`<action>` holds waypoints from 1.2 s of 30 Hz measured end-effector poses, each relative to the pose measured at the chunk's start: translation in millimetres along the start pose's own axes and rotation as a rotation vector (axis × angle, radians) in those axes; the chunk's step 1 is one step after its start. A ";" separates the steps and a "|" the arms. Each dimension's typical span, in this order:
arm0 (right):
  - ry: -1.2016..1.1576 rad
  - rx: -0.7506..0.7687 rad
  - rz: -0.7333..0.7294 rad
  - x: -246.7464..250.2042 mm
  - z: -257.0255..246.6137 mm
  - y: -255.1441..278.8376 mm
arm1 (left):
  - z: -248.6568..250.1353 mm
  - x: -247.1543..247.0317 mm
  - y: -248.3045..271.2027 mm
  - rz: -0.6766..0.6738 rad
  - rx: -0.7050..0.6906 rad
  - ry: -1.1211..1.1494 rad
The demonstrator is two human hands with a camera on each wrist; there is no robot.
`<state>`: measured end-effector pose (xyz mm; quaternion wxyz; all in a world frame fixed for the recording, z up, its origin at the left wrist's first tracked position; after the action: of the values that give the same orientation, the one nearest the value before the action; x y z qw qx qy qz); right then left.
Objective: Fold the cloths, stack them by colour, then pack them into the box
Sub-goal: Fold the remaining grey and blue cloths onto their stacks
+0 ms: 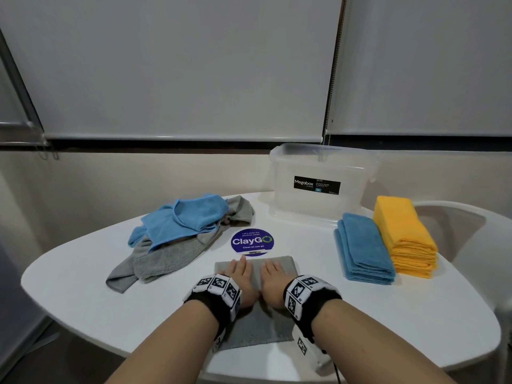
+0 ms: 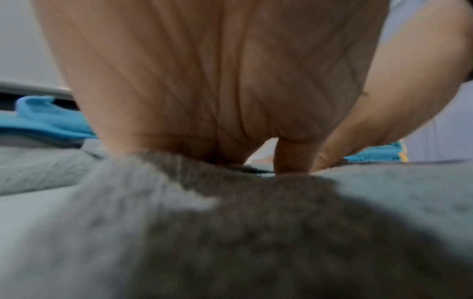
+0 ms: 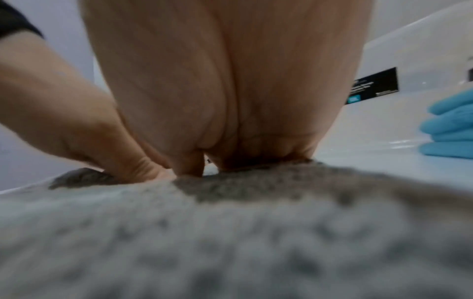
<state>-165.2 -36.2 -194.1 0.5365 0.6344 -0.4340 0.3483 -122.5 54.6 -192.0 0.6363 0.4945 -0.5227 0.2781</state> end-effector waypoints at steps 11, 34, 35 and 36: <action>-0.033 0.027 0.018 -6.3 26.3 10.2 | -17.4 -14.6 -2.7 -0.042 0.098 0.079; -0.056 0.229 0.250 6.7 43.2 95.2 | -66.8 11.7 54.5 -0.015 -0.272 0.056; -0.020 0.286 0.226 2.4 35.4 100.2 | -63.9 7.2 61.9 -0.022 -0.310 0.033; 0.022 0.326 0.176 -4.5 28.3 103.2 | -60.5 2.2 67.3 -0.028 -0.337 0.003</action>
<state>-263.0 -68.2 -164.2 0.3987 0.6689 -0.4195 0.4665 -156.8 133.9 -165.0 0.7149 0.3874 -0.5540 0.1784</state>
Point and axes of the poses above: each hand's wrist, its own y-axis away from the middle knuckle, its own x-axis out of the back of the hand, z = x × y, the point moved 4 cm from there along -y, towards the middle knuckle, and after that the axes turned 14 degrees about x, right-handed, at the moved point
